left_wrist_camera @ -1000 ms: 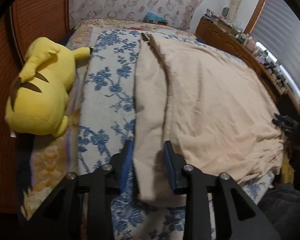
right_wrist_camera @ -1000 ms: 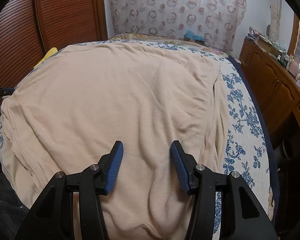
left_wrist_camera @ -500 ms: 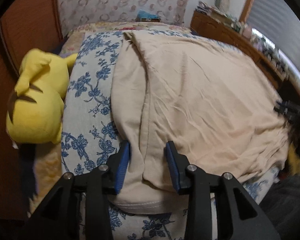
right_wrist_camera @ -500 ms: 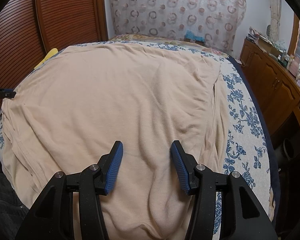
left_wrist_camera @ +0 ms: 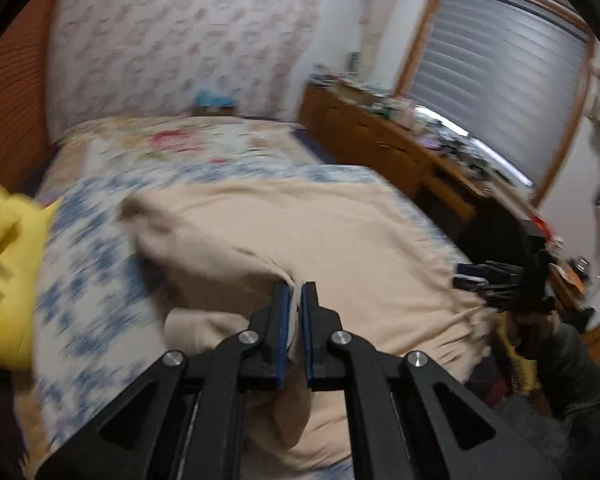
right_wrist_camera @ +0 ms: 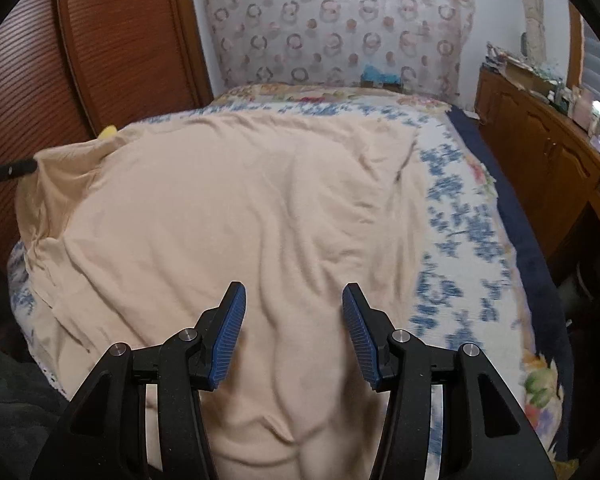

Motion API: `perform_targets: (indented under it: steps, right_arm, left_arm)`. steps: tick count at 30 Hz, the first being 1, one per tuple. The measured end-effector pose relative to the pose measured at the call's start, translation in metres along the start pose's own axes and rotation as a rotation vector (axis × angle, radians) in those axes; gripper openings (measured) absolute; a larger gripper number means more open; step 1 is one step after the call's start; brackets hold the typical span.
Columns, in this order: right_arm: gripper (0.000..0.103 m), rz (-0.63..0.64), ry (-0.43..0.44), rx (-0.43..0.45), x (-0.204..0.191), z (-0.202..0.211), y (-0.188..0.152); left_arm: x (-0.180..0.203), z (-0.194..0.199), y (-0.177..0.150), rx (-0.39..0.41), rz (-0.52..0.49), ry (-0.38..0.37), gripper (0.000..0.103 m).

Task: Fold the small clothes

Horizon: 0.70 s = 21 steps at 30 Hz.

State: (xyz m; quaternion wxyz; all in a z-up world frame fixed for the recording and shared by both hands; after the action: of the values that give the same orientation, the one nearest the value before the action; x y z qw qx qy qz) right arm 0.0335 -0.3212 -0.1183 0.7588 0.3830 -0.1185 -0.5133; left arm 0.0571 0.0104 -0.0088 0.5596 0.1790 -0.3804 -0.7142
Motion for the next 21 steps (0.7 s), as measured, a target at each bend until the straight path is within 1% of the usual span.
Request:
perform_targets:
  steps: [4, 5, 7, 10, 12, 15, 16, 18, 20, 21]
  right_arm:
    - [0.051, -0.012, -0.017, 0.042, 0.007, 0.022, 0.003]
    - [0.051, -0.016, -0.024, 0.055, 0.009, 0.028, 0.005]
    - [0.051, -0.019, -0.036, 0.074, 0.014, 0.039, 0.005]
    - [0.051, -0.038, -0.053, 0.1, 0.025, 0.052, 0.004]
    - [0.051, -0.053, -0.064, 0.108, 0.032, 0.058, 0.003]
    - [0.051, -0.068, -0.073, 0.118, 0.041, 0.066, -0.002]
    - [0.051, -0.073, -0.073, 0.121, 0.043, 0.068, -0.003]
    - [0.051, -0.083, -0.072, 0.123, 0.046, 0.07, -0.007]
    - [0.051, -0.088, -0.071, 0.119, 0.049, 0.071, -0.009]
    - [0.051, -0.087, -0.072, 0.115, 0.049, 0.069, -0.01]
  left_arm:
    - [0.055, -0.014, 0.03, 0.017, -0.086, -0.067, 0.002]
    - [0.072, -0.021, 0.037, 0.01, -0.108, -0.096, 0.002]
    - [0.098, -0.031, 0.048, 0.002, -0.142, -0.128, 0.002]
    - [0.135, -0.043, 0.06, -0.019, -0.179, -0.183, 0.002]
    - [0.168, -0.048, 0.067, -0.032, -0.22, -0.221, 0.002]
    - [0.208, -0.053, 0.071, -0.06, -0.271, -0.27, 0.002]
    - [0.219, -0.054, 0.071, -0.069, -0.29, -0.278, 0.002]
    - [0.237, -0.058, 0.067, -0.088, -0.328, -0.268, 0.002]
    - [0.247, -0.061, 0.061, -0.11, -0.355, -0.269, 0.004]
    - [0.249, -0.064, 0.058, -0.123, -0.365, -0.256, 0.005]
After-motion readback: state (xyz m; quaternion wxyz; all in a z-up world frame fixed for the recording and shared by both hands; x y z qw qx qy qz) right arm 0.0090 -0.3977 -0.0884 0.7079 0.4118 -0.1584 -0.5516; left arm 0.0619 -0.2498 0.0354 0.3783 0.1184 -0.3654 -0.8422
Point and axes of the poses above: each gripper's, at about its wrist camera, not at the fingertips, and z roughly against the way its jaws point, x to its right, y to its top, the point moved 3 cm from there along -z, roughly the way its jaws point, and after that the axes turned 13 degrees about y, right-handed, at the moved point
